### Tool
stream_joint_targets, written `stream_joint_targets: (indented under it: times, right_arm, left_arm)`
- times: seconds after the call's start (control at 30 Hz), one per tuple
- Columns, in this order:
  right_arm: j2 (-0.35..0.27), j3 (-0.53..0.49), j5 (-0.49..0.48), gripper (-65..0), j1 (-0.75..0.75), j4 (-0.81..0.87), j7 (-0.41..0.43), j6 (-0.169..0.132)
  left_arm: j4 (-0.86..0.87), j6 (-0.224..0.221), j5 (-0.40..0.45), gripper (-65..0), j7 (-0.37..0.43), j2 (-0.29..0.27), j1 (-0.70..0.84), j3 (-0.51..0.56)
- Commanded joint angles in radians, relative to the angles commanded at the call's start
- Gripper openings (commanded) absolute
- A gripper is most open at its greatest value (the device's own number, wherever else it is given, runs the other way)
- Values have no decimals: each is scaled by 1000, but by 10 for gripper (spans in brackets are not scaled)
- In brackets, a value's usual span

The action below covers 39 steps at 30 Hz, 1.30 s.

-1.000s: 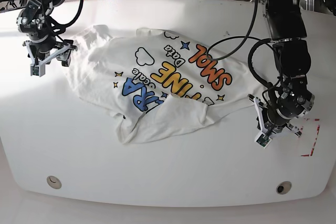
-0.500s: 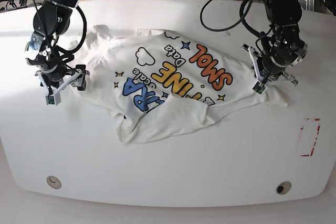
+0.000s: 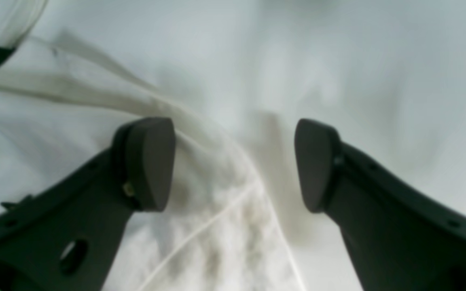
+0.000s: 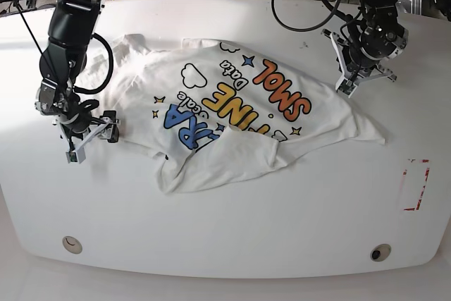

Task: Fold the T-shirt properly
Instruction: 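Release and regrasp the shirt at new edge points with both grippers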

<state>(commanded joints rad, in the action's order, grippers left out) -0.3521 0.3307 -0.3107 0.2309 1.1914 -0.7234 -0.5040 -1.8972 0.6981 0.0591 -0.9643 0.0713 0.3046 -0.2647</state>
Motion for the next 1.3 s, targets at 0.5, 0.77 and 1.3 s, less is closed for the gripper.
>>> stream_joint_targets:
  times: [0.5,0.77,1.3]
  right_arm:
    - [109,0,8,-238,-147,121,-15,-41]
    - [109,-3,8,-555,-173,157,-18,-44]
    - [104,-2,2,-566,-215,164,-18,-44]
  left_arm:
    - [2,0,0,-478,-5,-129,69,6]
    - [3,0,2,-318,-6,-201,25,28]
    - [178,0,-9,-300,-2,-228,-98,58]
